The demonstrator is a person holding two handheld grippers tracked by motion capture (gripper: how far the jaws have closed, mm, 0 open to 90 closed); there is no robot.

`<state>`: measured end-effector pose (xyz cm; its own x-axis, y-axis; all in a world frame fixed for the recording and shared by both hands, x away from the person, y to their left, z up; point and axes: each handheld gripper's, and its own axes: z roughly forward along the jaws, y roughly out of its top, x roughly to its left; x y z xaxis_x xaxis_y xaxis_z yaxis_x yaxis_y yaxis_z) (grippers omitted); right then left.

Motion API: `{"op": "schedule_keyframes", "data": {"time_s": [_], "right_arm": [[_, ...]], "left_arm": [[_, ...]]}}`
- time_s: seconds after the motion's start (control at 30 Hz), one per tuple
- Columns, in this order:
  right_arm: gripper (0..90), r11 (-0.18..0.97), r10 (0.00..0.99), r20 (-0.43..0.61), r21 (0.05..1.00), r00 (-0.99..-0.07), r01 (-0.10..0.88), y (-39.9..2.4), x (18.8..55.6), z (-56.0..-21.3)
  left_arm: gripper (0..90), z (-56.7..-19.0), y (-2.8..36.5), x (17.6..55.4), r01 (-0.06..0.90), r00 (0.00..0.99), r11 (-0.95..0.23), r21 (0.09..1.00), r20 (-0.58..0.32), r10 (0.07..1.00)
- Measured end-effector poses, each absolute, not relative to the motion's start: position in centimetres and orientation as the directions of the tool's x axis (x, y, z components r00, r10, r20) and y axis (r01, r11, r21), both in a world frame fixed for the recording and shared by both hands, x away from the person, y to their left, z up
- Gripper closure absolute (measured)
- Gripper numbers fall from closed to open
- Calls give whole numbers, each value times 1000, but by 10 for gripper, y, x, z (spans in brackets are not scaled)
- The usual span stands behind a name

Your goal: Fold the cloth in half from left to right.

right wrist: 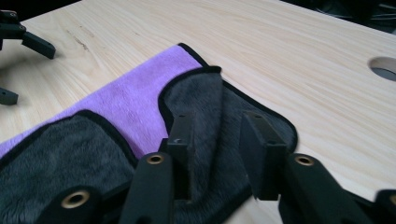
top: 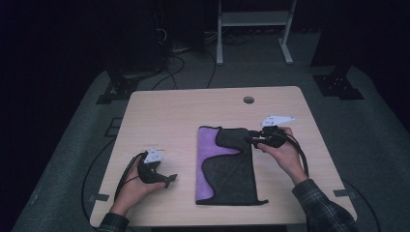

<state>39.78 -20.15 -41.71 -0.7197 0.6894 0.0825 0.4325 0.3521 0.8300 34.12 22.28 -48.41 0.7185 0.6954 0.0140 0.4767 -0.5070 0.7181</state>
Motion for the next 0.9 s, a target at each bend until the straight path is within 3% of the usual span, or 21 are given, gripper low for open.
{"op": "schedule_keyframes", "data": {"time_s": [0.9], "right_arm": [[540, 445, 615, 56, 799, -787, 404, -115, 439, -436]], "left_arm": [[0, -484, 223, 341, 476, 720, -510, 716, 16, 694]]}}
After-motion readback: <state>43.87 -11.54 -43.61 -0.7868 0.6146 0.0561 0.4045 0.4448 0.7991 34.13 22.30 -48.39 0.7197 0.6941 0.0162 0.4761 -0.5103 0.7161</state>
